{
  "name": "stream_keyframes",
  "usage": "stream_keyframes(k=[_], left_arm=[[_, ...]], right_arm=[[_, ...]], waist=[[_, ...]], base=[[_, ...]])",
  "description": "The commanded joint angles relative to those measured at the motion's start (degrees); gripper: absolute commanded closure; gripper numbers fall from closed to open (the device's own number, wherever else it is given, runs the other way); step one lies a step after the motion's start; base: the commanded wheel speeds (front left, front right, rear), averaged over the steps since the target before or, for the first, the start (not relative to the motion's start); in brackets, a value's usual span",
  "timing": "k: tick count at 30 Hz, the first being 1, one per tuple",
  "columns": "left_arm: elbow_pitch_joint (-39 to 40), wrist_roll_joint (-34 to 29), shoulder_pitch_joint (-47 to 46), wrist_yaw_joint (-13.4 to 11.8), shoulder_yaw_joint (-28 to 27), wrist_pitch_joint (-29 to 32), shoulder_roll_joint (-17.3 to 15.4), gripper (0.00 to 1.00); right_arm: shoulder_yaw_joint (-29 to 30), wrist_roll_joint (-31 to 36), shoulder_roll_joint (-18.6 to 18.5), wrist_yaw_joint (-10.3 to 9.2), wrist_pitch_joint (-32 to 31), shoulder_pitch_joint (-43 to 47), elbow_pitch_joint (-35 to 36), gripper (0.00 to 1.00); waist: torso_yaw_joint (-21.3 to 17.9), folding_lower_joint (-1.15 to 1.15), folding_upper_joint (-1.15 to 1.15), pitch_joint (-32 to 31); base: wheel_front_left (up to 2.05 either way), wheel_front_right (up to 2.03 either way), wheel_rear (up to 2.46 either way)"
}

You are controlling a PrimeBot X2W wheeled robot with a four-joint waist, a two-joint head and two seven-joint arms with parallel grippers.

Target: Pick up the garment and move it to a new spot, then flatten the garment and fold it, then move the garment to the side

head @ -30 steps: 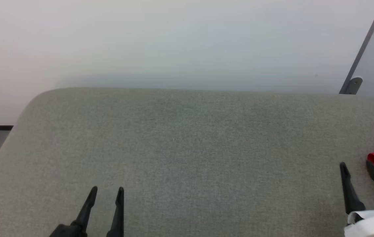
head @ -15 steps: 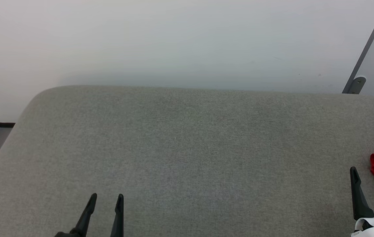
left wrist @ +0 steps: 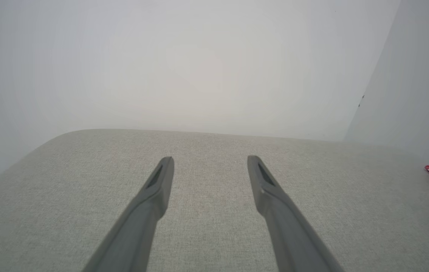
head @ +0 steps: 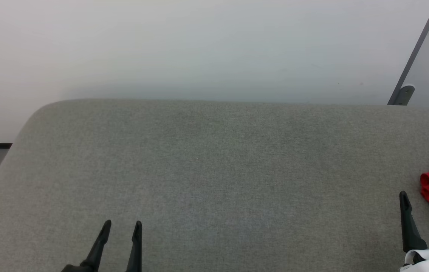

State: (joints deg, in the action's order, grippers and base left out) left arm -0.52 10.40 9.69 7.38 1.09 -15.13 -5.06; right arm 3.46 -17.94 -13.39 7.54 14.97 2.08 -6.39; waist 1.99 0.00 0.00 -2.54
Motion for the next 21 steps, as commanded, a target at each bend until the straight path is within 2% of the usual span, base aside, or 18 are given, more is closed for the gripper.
stream_keyframes(k=[1, 7, 8, 11, 21], left_arm=[[0.18, -0.12, -0.32, 0.18, -0.17, 0.03, -0.10, 0.00], [0.49, -0.51, -0.13, 0.18, -1.08, 0.03, 0.12, 0.00], [0.04, -0.17, 0.05, 0.00, -0.96, -0.02, 0.05, 1.00], [-1.59, 0.02, 0.64, 0.00, -0.78, 0.02, 0.29, 1.00], [-2.91, 11.93, -1.52, -0.11, -0.94, 2.32, -0.06, 1.00]], right_arm=[[0.08, -0.34, 0.36, -0.11, 0.25, 0.10, 0.03, 0.00], [-0.18, -0.57, 0.52, -0.11, 0.25, -0.20, -0.07, 0.00], [-0.14, -0.17, 0.40, 0.00, -0.04, -0.02, -0.16, 1.00], [-0.30, -0.33, 1.30, 0.00, -0.28, 0.71, -1.79, 1.00], [0.27, -10.42, 2.53, -0.01, -3.25, -0.63, -2.58, 1.00]], waist=[[-0.09, 0.00, 0.00, 0.00], [-0.42, 0.00, 0.00, 0.09], [-0.40, 0.00, 0.00, 0.07], [-0.42, 0.00, 0.00, 0.09], [-0.55, 0.00, 0.00, 0.30]], base=[[0.00, 0.00, 0.00], [0.00, 0.00, 0.00], [0.00, 0.00, 0.00], [0.00, 0.00, 0.00], [0.00, 0.00, 0.00]])
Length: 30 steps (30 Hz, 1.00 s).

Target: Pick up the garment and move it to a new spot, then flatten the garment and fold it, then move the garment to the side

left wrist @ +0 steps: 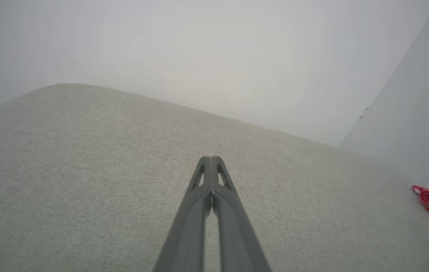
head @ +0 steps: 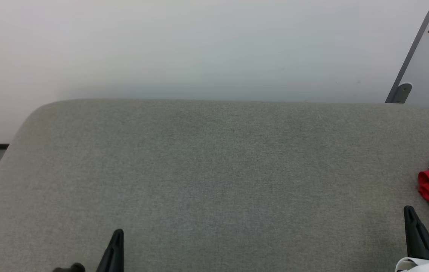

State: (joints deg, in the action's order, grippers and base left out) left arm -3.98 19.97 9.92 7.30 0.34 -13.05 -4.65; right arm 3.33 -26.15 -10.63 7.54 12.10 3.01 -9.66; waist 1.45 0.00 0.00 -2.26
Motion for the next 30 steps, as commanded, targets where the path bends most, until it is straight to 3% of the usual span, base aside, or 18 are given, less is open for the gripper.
stream_keyframes(k=[1, 30], left_arm=[[0.36, 3.47, -1.98, -0.02, -0.20, 0.46, -0.50, 1.00], [-3.46, 29.36, -7.25, 0.15, -1.09, 6.07, -0.83, 1.00]], right_arm=[[0.43, -3.14, -0.11, -0.01, -0.65, -1.67, 0.63, 1.00], [1.44, -25.71, 2.69, -0.03, -7.05, -4.55, -1.05, 1.00]], waist=[[-0.02, 0.00, 0.00, 0.04], [-0.37, 0.00, 0.00, 0.63]], base=[[0.00, 0.00, 0.00], [0.00, 0.00, 0.00]])
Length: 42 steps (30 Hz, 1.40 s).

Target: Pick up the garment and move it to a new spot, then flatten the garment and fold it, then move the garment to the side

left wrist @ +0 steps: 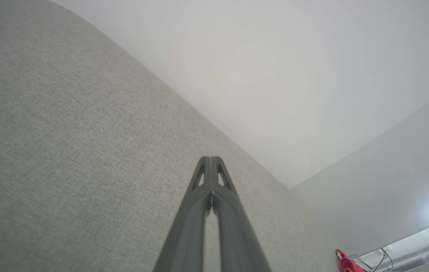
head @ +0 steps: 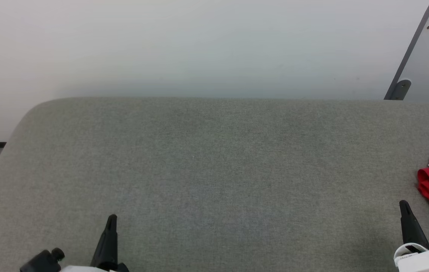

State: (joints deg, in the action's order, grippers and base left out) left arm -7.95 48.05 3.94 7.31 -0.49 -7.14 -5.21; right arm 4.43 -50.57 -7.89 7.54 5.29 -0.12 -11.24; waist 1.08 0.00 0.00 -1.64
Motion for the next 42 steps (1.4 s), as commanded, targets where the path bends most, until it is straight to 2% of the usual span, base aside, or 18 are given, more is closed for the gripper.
stream_keyframes(k=[1, 21, 42], left_arm=[[0.40, 2.04, -1.40, 0.14, -0.31, 0.34, -0.27, 1.00], [-1.48, 15.85, -4.19, 0.18, -1.22, 3.77, -0.08, 1.00], [-3.23, 27.57, -6.62, 0.23, -2.29, 7.00, 0.26, 1.00]], right_arm=[[0.37, -2.00, 0.04, -0.03, -0.41, -1.50, 0.49, 1.00], [0.95, -14.24, 1.58, -0.04, -3.97, -3.06, -0.50, 1.00], [1.50, -24.92, 2.96, -0.06, -7.10, -4.39, -1.38, 1.00]], waist=[[-0.02, 0.00, 0.00, 0.03], [-0.27, 0.00, 0.00, 0.45], [-0.53, 0.00, 0.00, 0.89]], base=[[0.00, 0.00, 0.00], [0.00, 0.00, 0.00], [0.00, 0.00, 0.00]])
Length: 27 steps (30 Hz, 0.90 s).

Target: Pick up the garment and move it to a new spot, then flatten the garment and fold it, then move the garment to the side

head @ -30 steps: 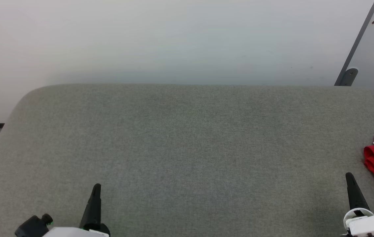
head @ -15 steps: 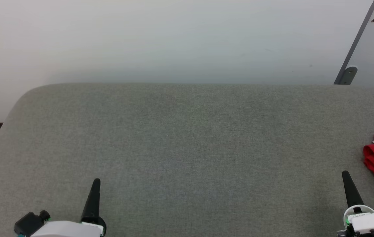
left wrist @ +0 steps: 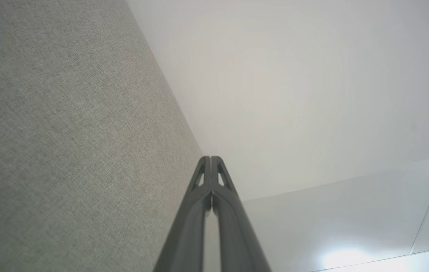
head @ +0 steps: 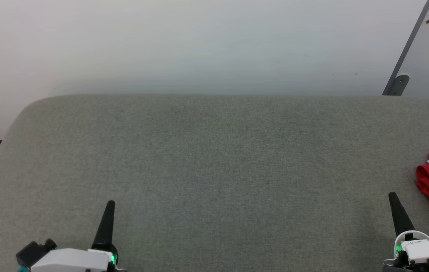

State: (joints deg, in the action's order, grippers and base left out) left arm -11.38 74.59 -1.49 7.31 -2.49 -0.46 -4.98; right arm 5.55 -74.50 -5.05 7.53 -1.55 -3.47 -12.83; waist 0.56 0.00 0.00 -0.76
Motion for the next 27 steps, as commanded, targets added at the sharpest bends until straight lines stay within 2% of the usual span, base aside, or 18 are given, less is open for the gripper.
stream_keyframes(k=[1, 27], left_arm=[[0.13, 1.55, -1.28, 0.23, -0.33, 0.45, 0.05, 1.00], [-1.65, 12.85, -3.53, 0.28, -1.54, 3.70, 0.45, 1.00]], right_arm=[[0.40, -1.49, 0.18, -0.05, -0.43, -1.13, 0.17, 1.00], [0.82, -11.90, 1.46, -0.07, -3.43, -2.32, -0.71, 1.00]], waist=[[-0.02, 0.00, 0.00, 0.04], [-0.34, 0.00, 0.00, 0.57]], base=[[0.00, 0.00, 0.00], [0.00, 0.00, 0.00]])
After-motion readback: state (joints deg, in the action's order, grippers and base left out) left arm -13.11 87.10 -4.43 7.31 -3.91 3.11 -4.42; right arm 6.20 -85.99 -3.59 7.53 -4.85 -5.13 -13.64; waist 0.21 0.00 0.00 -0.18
